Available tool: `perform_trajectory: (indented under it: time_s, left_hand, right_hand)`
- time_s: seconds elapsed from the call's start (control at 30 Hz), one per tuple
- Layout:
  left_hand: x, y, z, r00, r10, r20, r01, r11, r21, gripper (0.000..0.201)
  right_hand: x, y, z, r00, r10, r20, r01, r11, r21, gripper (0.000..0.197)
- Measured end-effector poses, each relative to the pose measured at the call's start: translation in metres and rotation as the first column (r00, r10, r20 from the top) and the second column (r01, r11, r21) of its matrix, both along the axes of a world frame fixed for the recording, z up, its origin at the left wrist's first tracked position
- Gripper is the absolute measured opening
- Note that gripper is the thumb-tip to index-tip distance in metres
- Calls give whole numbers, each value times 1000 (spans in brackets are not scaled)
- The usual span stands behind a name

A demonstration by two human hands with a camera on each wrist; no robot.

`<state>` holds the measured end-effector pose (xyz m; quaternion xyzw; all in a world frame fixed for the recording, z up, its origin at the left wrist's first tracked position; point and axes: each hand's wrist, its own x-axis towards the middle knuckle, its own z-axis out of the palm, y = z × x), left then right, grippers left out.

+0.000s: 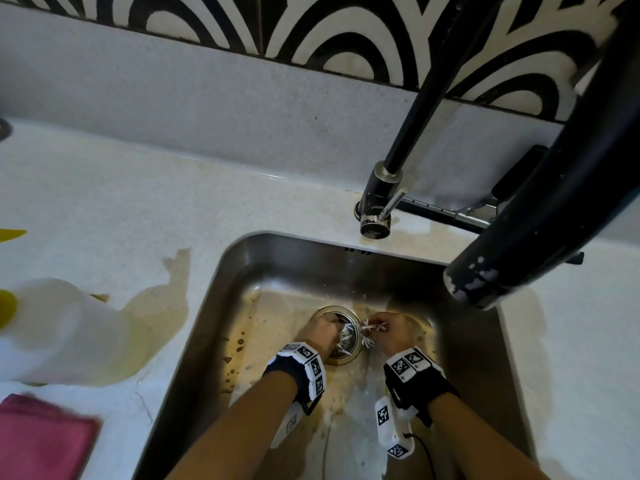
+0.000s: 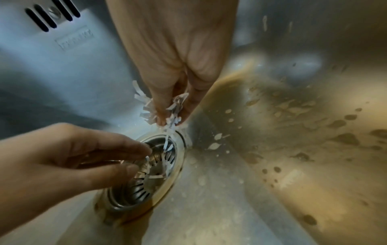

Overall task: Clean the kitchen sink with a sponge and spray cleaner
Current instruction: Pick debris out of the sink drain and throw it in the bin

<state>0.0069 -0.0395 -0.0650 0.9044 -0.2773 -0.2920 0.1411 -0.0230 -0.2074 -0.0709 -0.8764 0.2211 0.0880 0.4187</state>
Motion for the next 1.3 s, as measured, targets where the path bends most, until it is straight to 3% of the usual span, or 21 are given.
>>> perform_trajectory:
  time_s: [0.23, 0.5, 0.6, 0.7, 0.9, 1.07, 1.2, 1.3]
  left_hand:
    - [-5, -20, -18, 992, 115, -46, -111, 990, 87, 55]
    - [-16, -18, -26, 951, 217, -222, -240, 967, -81, 47]
    - [-12, -16, -21, 933, 212, -290, -242, 968, -70, 47]
    - [-10, -16, -23, 918, 245, -311, -279, 958, -69, 32]
    - [-10, -11, -23, 931, 288, -223, -322, 938, -132, 26]
    - [1, -1, -12, 930, 332, -155, -358, 912, -197, 13]
    - [12, 12, -6, 884, 459, -84, -466, 856, -226, 22]
    - [14, 14, -7, 915, 397, -71, -403, 895, -190, 26]
  right_hand:
    - [-2, -5, -8, 999, -48, 26, 46, 997, 57, 16]
    - [-3, -8, -15, 997, -60, 40, 55, 993, 107, 17]
    - [-3, -8, -18, 997, -60, 47, 55, 993, 101, 17]
    - [-4, -8, -23, 997, -62, 45, 57, 993, 105, 18]
    - [-8, -7, -22, 998, -40, 43, 34, 990, 138, 15]
    - [-7, -9, -18, 997, -2, 71, -5, 994, 106, 25]
    - [-6, -7, -14, 998, -23, 60, 14, 991, 136, 31]
    - [-5, -5, -12, 998, -19, 54, 11, 987, 158, 29]
